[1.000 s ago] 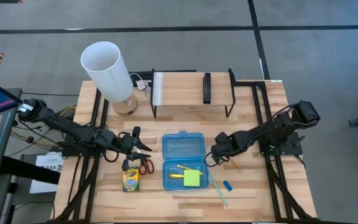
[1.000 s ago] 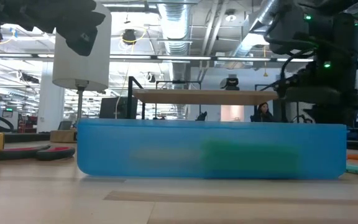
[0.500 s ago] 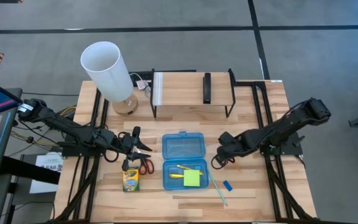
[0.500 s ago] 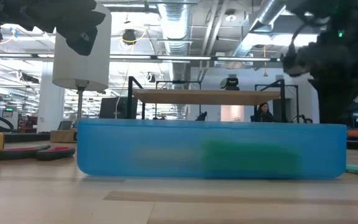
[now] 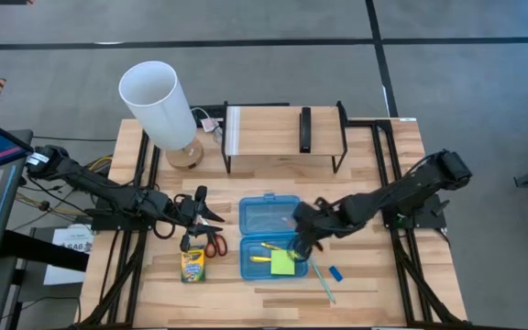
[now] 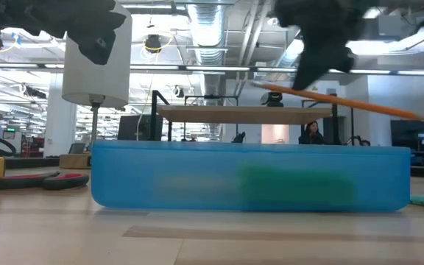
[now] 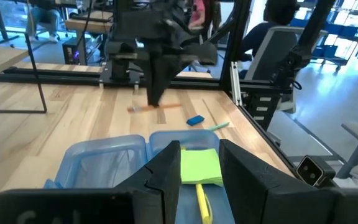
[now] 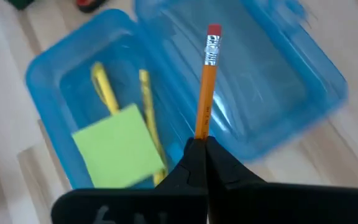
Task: Pack school essentials
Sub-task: Put the orange pencil into the blue supply box
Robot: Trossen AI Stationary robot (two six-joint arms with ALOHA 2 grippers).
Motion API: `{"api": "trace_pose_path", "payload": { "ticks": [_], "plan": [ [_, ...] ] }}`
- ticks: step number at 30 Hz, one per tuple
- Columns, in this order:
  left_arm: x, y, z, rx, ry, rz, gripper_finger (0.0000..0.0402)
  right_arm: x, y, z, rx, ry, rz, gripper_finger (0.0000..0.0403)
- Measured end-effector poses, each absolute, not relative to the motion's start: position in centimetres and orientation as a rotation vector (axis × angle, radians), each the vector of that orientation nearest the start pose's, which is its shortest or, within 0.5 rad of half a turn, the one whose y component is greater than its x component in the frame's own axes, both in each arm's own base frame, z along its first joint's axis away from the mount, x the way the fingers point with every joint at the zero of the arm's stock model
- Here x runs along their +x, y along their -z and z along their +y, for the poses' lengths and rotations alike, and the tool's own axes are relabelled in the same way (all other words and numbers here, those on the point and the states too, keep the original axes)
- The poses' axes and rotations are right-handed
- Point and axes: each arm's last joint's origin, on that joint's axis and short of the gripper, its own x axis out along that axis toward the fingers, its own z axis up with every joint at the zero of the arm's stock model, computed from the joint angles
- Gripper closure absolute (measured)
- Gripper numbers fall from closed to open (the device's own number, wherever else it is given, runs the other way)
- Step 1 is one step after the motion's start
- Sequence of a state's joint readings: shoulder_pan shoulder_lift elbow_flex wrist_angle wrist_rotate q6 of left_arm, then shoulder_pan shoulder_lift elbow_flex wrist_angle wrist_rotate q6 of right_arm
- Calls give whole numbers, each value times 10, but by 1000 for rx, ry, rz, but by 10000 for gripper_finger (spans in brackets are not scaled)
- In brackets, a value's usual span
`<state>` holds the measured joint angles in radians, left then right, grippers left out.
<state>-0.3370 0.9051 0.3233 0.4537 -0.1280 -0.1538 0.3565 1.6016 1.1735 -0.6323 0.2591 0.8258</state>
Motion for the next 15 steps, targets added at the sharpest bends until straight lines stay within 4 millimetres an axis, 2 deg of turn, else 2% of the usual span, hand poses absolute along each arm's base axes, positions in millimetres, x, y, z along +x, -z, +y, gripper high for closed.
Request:
{"api": "trace_pose_path", "payload": {
  "ticks": [9,15],
  "plan": [
    [181,-214,-59,-123,199,143,304,379,-228,130,159,69,1044,403],
    [181,-213,-59,-121,198,149,304,408,-211,140,22,17,1170,403]
  ]
}}
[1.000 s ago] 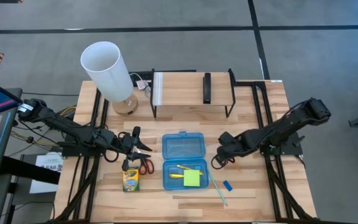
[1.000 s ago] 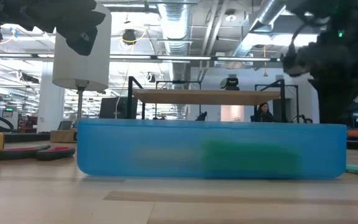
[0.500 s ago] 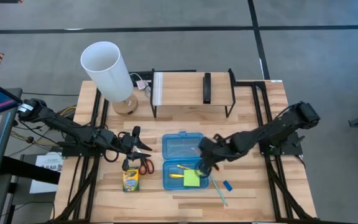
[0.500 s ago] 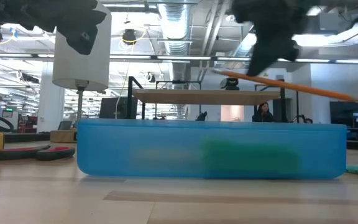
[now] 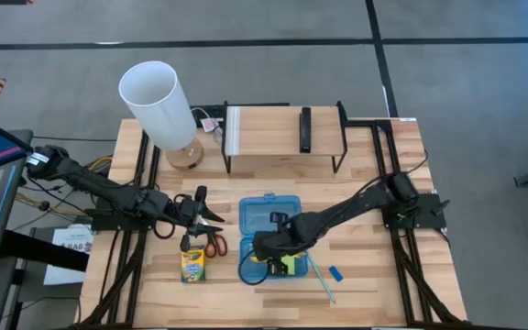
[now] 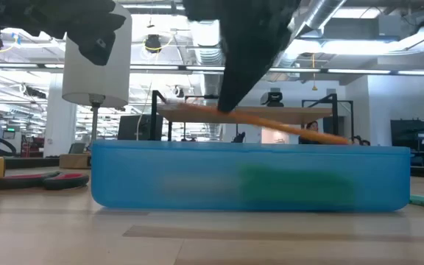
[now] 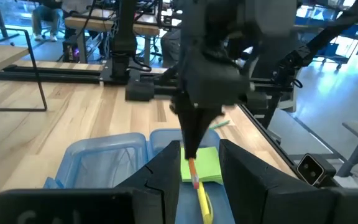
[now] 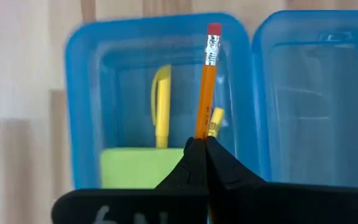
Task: Pack school essentials
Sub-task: Put the orange pencil into the blue supply box
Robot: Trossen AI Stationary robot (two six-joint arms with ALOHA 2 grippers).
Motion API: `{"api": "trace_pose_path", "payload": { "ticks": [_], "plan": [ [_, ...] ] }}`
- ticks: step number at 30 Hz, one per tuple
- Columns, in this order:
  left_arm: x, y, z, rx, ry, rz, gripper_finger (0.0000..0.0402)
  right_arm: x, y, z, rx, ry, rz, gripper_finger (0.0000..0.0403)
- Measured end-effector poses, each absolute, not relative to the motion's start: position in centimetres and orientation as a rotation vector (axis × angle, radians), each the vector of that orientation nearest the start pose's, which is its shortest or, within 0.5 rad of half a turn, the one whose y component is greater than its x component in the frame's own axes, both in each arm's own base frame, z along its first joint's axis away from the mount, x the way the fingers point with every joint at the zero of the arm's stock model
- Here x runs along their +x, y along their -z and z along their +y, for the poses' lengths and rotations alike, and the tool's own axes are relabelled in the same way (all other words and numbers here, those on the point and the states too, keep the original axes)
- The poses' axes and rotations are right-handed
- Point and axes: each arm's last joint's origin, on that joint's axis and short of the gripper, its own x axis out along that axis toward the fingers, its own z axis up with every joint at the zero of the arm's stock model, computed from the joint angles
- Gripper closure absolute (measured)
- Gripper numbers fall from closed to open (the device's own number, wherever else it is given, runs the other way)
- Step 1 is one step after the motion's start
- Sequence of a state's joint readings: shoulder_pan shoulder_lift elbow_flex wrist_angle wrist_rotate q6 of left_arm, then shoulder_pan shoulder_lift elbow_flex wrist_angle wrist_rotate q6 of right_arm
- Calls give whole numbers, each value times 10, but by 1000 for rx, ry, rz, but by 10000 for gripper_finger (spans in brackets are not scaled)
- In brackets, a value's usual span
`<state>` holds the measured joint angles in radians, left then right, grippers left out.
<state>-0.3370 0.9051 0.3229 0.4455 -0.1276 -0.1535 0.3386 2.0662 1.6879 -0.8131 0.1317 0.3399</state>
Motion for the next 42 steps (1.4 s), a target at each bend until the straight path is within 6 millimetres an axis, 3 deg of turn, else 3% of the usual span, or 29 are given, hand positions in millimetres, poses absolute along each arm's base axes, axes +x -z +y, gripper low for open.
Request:
{"api": "trace_pose_path", "payload": {
  "ticks": [8,19,24,42],
  "plan": [
    [181,-213,-59,-120,198,154,304,421,-190,145,-83,-30,1254,393],
    [181,-213,-59,-120,198,155,304,422,-203,142,-58,-42,1202,276],
    [181,-213,-59,-120,198,156,304,424,-204,143,-51,-45,1184,243],
    [181,-213,-59,-119,198,157,304,393,-187,148,-75,37,1436,267]
  ]
}}
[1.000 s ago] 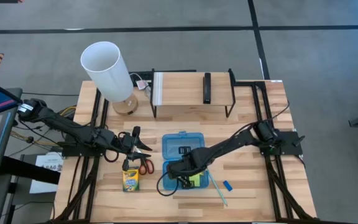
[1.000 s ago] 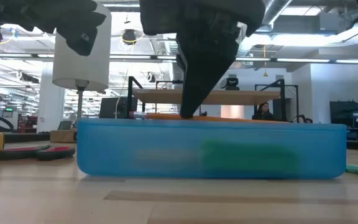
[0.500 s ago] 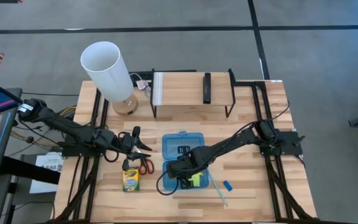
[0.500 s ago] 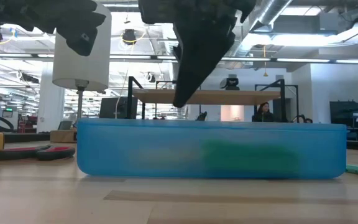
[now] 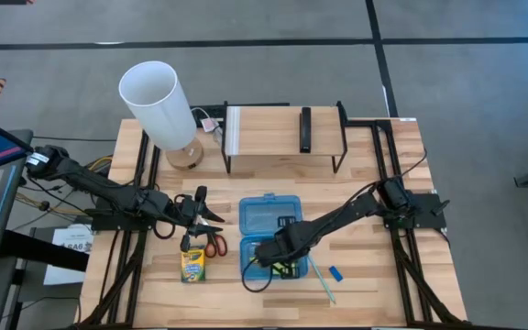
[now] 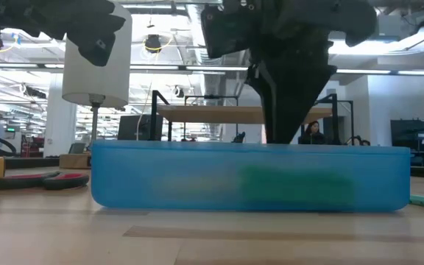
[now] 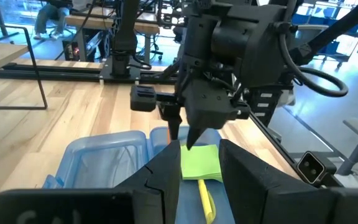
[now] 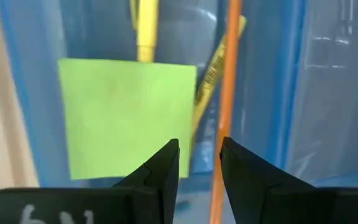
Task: Pack school essentials
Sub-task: Put the orange pencil into the blue supply box
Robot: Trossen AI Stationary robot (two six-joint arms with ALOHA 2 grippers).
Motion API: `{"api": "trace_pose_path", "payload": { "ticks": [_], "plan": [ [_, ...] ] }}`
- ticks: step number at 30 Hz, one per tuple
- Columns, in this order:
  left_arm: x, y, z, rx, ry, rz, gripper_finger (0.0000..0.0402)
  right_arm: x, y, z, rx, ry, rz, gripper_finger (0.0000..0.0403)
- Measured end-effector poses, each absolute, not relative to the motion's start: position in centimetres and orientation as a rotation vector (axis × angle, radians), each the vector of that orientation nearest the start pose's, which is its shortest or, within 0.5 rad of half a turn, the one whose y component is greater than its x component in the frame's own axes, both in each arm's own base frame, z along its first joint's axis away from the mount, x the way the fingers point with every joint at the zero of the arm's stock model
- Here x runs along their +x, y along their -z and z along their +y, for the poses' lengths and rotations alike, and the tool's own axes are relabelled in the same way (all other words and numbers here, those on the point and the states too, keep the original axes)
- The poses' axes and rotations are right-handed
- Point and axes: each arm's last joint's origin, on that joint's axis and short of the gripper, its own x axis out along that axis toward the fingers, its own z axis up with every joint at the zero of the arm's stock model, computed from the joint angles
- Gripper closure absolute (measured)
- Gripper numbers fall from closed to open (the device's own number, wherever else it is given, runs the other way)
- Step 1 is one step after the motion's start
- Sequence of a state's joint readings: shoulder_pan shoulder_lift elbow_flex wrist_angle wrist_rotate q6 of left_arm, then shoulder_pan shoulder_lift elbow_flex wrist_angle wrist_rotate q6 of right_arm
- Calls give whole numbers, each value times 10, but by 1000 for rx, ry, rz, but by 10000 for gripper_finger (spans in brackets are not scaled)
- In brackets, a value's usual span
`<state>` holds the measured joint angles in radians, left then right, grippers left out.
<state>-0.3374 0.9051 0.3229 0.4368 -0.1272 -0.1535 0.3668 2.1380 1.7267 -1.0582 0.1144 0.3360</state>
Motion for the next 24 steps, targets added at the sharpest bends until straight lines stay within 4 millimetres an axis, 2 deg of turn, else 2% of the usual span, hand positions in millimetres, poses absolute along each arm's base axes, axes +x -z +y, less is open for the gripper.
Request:
{"api": "trace_pose_path", "payload": {
  "ticks": [6,9,15,19,24],
  "plan": [
    [181,-212,-59,-125,198,159,304,393,-187,147,-90,51,1441,270],
    [181,-212,-59,-125,198,160,304,388,-196,148,-105,66,1392,269],
    [180,-212,-59,-125,198,166,304,362,-207,140,-19,60,1218,274],
    [180,-212,-60,-127,198,159,304,347,-203,134,42,17,1161,275],
    [181,-213,-60,-124,199,156,304,339,-190,134,36,10,1196,275]
  ]
}}
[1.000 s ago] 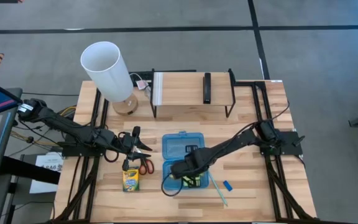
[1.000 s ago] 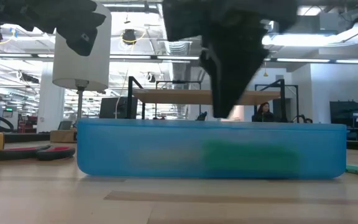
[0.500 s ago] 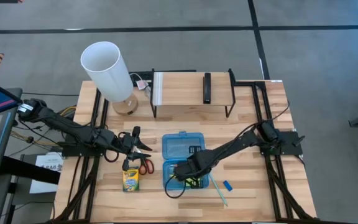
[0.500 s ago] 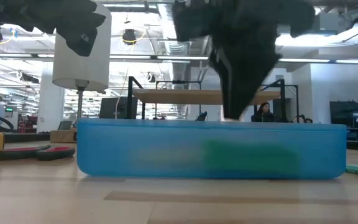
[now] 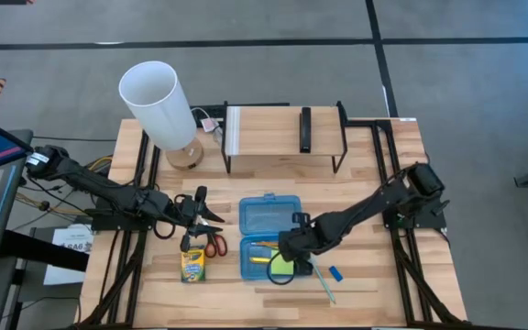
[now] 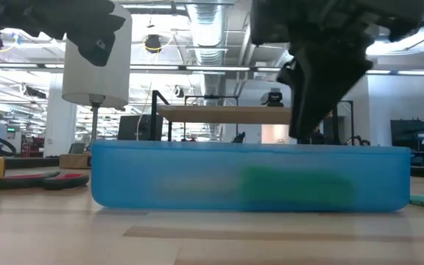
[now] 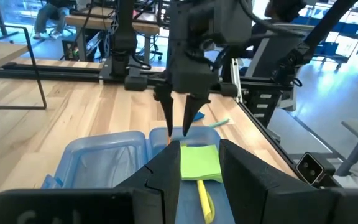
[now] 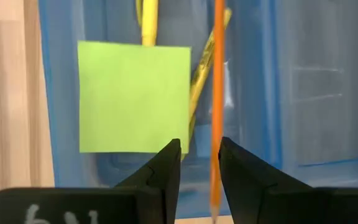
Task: Pack school essentials
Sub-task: Put the orange pencil into the blue supply box, then put the blue eraser into the blue supply box
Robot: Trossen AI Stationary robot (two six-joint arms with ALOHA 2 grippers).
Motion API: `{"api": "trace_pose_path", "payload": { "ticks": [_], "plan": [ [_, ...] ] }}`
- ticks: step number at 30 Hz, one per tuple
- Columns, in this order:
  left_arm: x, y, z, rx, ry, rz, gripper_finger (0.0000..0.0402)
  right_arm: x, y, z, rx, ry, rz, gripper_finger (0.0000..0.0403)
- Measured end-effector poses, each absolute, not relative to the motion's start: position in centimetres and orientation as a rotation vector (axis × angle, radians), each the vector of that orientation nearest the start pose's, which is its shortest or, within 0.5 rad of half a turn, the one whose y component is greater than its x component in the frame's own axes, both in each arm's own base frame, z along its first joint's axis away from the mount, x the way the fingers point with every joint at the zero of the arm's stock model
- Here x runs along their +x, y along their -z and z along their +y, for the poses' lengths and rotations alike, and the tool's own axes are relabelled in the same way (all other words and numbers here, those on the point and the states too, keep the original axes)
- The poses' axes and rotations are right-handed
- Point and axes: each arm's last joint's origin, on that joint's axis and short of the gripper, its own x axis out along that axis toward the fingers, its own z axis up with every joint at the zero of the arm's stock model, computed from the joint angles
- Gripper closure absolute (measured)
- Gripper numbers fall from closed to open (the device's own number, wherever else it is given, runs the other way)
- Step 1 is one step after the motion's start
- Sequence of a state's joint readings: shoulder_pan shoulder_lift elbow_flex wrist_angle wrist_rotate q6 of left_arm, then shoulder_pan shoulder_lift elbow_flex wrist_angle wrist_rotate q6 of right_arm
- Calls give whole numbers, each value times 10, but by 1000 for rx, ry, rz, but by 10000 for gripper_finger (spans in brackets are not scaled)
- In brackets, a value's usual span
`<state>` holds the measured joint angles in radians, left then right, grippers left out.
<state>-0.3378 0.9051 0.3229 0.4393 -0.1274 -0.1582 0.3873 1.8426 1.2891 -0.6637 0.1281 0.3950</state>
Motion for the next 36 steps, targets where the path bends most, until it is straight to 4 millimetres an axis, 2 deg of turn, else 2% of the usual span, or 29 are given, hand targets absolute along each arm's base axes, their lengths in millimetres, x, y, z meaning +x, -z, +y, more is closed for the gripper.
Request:
{"api": "trace_pose_path", "payload": {
  "ticks": [4,9,21,26,36],
  "plan": [
    [181,-213,-60,-123,198,156,304,341,-178,135,33,7,1234,275],
    [181,-213,-60,-125,199,156,304,344,-175,133,44,11,1235,279],
    [181,-213,-60,-126,199,156,304,352,-177,127,72,4,1172,338],
    [181,-213,-60,-127,198,158,304,349,-193,125,89,5,1129,339],
    [180,-212,-60,-126,198,164,304,335,-223,140,48,-1,1011,340]
  ]
}}
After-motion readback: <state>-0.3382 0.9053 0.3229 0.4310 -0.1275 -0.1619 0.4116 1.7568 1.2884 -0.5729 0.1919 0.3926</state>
